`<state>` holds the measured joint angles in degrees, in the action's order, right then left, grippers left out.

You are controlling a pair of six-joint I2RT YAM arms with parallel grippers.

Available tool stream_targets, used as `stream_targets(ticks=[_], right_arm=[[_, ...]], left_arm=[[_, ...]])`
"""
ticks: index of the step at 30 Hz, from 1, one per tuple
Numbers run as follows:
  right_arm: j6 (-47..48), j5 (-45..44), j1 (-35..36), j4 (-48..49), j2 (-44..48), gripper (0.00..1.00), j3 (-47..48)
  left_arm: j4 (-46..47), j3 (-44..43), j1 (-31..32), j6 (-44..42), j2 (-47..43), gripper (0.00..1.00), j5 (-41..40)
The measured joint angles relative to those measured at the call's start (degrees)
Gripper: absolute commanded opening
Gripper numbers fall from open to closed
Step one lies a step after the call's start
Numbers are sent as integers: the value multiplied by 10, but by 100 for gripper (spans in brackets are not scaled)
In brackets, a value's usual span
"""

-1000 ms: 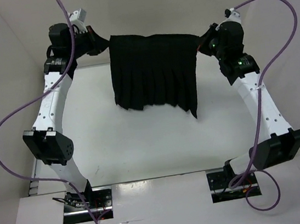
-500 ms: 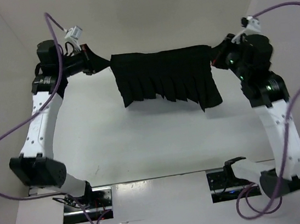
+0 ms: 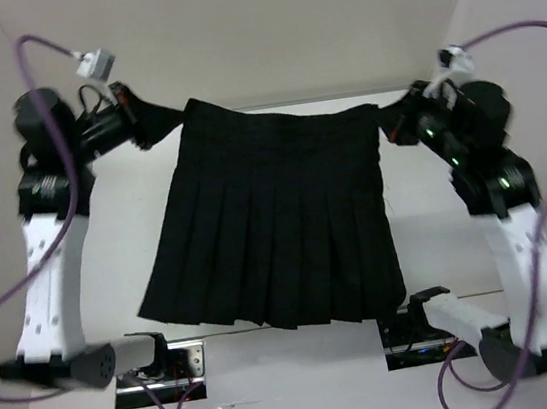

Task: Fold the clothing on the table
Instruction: Flatten the skirt out, then fold the skirt

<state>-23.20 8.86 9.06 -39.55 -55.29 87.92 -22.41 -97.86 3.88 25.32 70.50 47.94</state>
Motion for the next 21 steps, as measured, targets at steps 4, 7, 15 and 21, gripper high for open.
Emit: stream_targets(ticks=[4,7,15,21], right_arm=[[-10,20,-1,37,-151,0,-24],[-15,23,-1,59,-263,0,-41],[-15,-6,-3,95,-437,0,-30],[-13,-30,-7,114,-450,0,-16]], left_arm=[[9,1,-3,0,163,0,-40],[10,-10,-5,4,322,0,-70],[-14,-114,-7,38,594,0,-132],[24,-154,-7,54,595,0,-122]])
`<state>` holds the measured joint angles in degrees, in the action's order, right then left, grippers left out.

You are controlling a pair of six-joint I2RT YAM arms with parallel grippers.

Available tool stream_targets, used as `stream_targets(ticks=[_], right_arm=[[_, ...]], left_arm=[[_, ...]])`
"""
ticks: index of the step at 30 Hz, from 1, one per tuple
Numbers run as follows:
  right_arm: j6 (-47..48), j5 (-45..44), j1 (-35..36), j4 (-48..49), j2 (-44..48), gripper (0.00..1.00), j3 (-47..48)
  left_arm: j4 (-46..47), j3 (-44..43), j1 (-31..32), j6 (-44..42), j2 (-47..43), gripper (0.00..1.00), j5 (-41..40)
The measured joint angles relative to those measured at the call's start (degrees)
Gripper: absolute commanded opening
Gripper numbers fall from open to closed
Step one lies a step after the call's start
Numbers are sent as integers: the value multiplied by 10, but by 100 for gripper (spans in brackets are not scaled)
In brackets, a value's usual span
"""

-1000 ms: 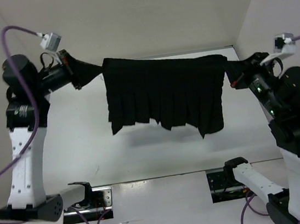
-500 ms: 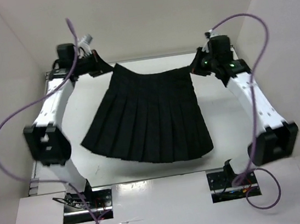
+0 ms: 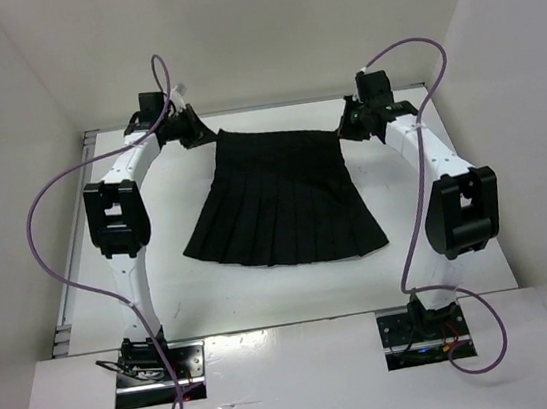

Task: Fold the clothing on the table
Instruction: Fold the skirt

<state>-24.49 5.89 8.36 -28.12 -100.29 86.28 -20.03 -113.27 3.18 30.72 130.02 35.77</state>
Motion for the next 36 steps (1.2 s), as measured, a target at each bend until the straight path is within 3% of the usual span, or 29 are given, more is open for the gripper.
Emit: stream_targets(ticks=[3,9,14,21,29,31,33,34,35,36], right_arm=[[1,-5,0,-5,16,0,-1],[6,-14,1,-28,115,0,-62],[17,-33,4,-76,156,0,-88],[13,-44,18,-153,159,0,-135],[-29,-37,89,-246,200,0,-222],[-41,-34,108,-263,212,6,-238],[-52,-32,130,-285,219,10,-247],[-57,-32,140,-297,220,14,-250],[-62,-32,151,-308,220,29,-250],[-69,-34,161,-322,220,36,-251]], left_arm=[[23,52,0,2,-46,0,10],[76,276,0,10,-242,0,23],[89,399,8,7,-352,0,25],[58,497,28,-11,-393,0,-1],[-22,532,44,-36,-392,0,-79],[-39,533,52,-38,-392,21,-102],[-56,533,60,-41,-392,28,-124],[-67,533,66,-42,-392,47,-134],[-77,533,71,-49,-392,59,-142],[-87,533,76,-51,-392,63,-149]])
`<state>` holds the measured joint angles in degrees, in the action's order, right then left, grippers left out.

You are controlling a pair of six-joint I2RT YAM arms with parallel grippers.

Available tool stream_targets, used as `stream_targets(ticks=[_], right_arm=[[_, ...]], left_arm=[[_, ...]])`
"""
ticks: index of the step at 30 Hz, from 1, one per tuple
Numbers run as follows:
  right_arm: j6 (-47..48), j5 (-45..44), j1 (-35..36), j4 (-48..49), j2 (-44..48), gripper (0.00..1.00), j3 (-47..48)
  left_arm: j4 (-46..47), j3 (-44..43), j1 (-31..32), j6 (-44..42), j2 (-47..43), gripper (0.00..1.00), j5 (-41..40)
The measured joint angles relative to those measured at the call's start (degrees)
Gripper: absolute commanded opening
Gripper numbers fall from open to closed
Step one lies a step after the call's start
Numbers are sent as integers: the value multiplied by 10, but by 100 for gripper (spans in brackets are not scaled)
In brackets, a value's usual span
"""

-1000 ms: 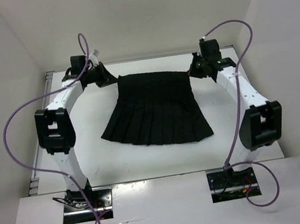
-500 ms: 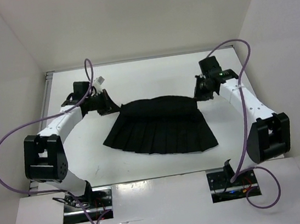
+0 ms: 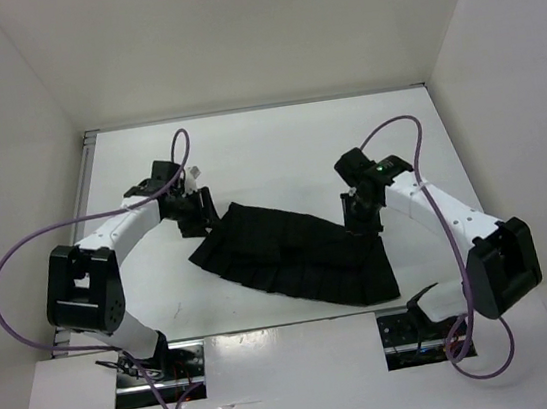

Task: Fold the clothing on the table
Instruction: Fold the skirt

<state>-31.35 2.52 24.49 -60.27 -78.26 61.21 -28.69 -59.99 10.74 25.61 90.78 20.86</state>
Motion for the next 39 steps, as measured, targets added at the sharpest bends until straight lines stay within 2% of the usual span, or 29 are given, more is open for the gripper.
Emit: stream_targets(ticks=[1,2,6,8,9,10,12,13,16,24,26,30,35,39], right_arm=[[-5,0,9,-14,2,39,-1],[-10,0,16,-26,5,49,-3],[-25,-2,24,-82,35,52,-2],[-35,1,24,-103,62,47,11],[-40,2,24,-110,72,40,22],[-44,1,24,-112,79,35,32],[-52,-1,26,-105,81,26,43],[-54,-2,26,-102,75,15,43],[-62,-2,27,-62,30,2,30],[-86,-4,36,71,-128,1,-21],[-92,-6,37,88,-153,1,-25],[-97,-12,38,114,-210,1,-24],[-86,-3,32,58,-288,1,48],[-69,5,10,2,-356,1,134]], left_arm=[[-12,0,4,0,-2,67,-7],[-25,0,9,0,-7,74,-14],[-77,1,19,0,-70,74,-32],[-97,-8,20,0,-113,68,-38],[-107,-21,20,0,-128,62,-41],[-107,-35,20,1,-135,37,-41],[-95,-64,22,1,-130,9,-36],[-85,-77,24,0,-120,1,-31],[-40,-101,41,2,-59,0,-20],[15,-117,81,17,161,0,-33],[17,-117,85,21,195,0,-44],[22,-129,85,33,204,0,-55],[21,-143,85,48,219,0,-56],[15,-194,85,49,253,0,-57]])
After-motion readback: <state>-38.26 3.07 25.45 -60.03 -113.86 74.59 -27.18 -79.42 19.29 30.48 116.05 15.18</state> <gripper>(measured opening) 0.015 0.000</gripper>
